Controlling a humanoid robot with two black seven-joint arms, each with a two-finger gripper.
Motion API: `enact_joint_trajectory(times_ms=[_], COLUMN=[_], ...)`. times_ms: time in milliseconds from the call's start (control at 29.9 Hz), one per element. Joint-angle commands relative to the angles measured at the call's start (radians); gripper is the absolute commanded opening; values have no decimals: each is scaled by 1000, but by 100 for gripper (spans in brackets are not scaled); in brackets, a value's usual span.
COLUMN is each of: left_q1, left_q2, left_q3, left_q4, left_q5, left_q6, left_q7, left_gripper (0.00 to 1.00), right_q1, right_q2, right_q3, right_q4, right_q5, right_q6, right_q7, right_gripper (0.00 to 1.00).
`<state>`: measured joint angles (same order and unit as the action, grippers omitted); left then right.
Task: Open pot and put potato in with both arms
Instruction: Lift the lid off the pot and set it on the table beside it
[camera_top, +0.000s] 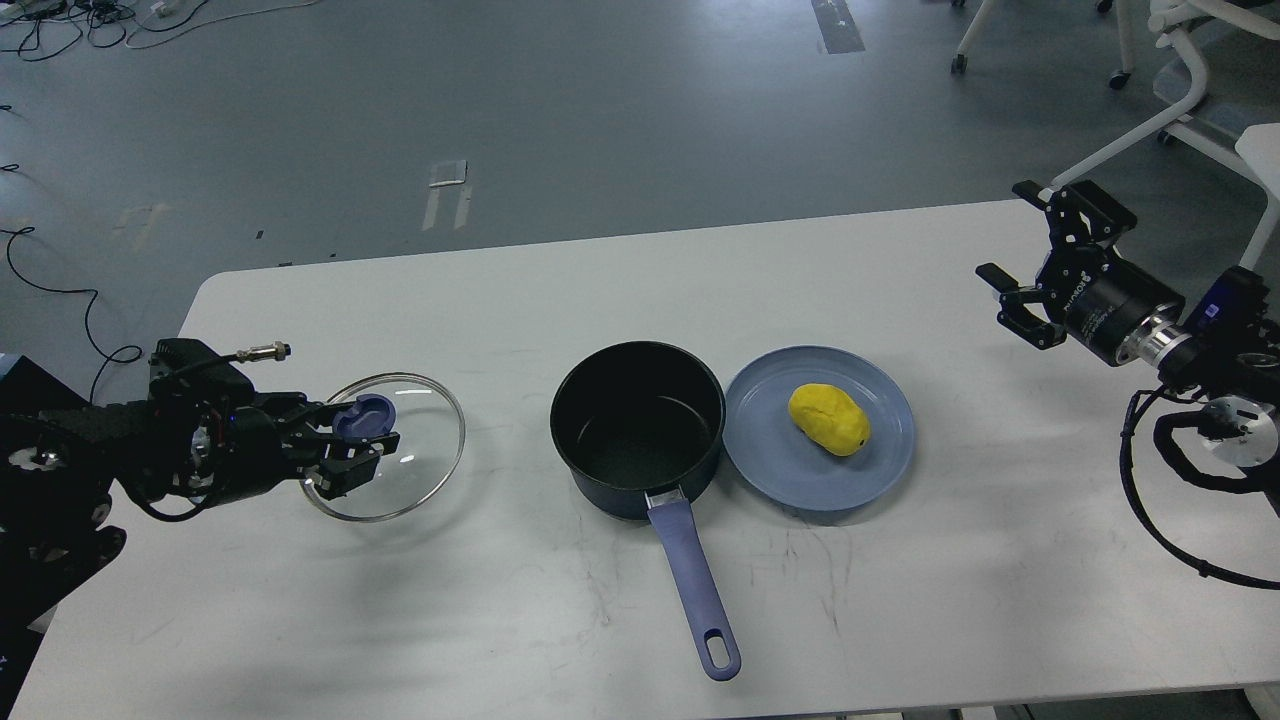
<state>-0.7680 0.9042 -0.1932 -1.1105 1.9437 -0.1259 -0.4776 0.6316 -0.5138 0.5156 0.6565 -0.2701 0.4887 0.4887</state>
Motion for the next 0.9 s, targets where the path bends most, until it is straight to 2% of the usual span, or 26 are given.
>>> enact_joint_trajectory(times_ms=[0,234,468,669,769,802,869], left_q1=[15,39,65,65,64,64,64], left_q2=[-28,-64,-70,-71,-76,-76,-74], left_q3=[0,0,0,-2,-3,-5,-6], left_q4=[34,87,101,101,101,92,81], left_q5=[0,-2,-3,-26,-78,-106,-149], left_q6=[0,35,37,43,43,42,39], left_q7=[1,1,-1,-1,-3,-6,-11], left_gripper=[51,54,57,70,93,97,97], right_q1=[-1,-1,-1,-3,-4,-3,-3], right_q2=[0,0,0,0,0,0,-2], right_q3=[0,0,-2,-2,-2,-2,-2], right_q4=[0,0,0,0,2,2,2], right_q5=[0,0,0,-1,0,0,0], right_q6=[0,0,0,0,0,0,0], right_q7=[0,0,0,0,0,0,0], right_gripper=[100,100,100,100,100,100,100])
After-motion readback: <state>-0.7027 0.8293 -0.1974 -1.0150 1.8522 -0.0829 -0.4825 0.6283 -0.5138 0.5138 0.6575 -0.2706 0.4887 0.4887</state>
